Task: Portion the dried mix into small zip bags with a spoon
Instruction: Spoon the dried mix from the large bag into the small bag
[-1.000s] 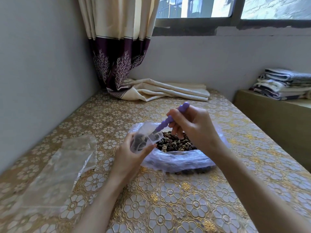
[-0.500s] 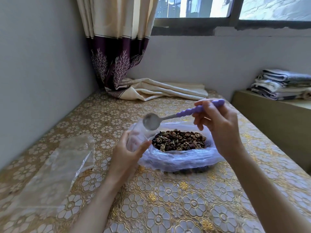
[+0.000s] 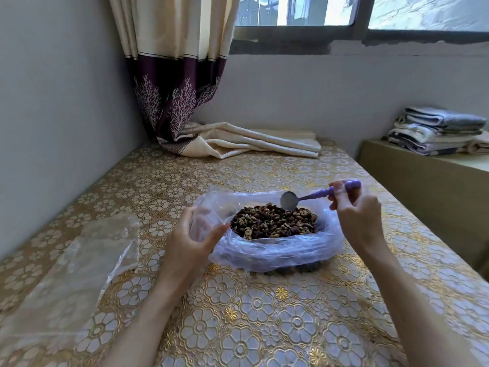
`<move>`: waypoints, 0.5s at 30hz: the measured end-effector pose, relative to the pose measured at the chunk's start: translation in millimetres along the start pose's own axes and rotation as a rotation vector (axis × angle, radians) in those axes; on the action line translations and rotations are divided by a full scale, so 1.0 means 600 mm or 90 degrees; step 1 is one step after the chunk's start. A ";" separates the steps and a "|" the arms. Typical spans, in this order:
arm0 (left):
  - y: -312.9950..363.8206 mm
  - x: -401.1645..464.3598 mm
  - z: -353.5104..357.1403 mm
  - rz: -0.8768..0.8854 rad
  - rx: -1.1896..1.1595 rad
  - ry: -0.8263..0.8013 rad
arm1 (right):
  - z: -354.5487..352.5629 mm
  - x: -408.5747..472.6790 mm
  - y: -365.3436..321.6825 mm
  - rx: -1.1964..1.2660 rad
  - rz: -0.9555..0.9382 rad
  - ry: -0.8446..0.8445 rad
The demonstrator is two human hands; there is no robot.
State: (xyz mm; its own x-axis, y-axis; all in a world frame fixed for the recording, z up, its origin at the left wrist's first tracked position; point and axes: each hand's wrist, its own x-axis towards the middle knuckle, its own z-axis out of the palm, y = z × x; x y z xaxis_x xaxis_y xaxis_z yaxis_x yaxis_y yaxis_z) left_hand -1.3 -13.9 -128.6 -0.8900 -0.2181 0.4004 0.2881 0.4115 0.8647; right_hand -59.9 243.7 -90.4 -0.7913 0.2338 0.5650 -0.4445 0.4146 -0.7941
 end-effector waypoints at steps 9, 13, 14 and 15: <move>-0.014 0.005 0.001 -0.005 0.006 -0.007 | 0.012 -0.001 0.011 0.088 0.061 -0.093; -0.015 0.006 0.002 -0.001 -0.001 -0.005 | 0.016 0.000 0.016 0.155 0.147 -0.111; -0.015 0.007 0.003 -0.002 0.000 -0.005 | 0.018 0.000 0.017 0.166 0.163 -0.111; -0.015 0.007 0.003 -0.002 -0.002 -0.005 | 0.018 -0.001 0.018 0.177 0.179 -0.110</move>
State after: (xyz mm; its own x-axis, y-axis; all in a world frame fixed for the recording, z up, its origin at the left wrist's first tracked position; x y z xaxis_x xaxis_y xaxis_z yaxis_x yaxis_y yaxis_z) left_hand -8.2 -17.1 -135.5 -0.8936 -0.2128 0.3952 0.2862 0.4082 0.8669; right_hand -69.0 238.6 -101.7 -0.9457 0.1434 0.2917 -0.2799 0.0970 -0.9551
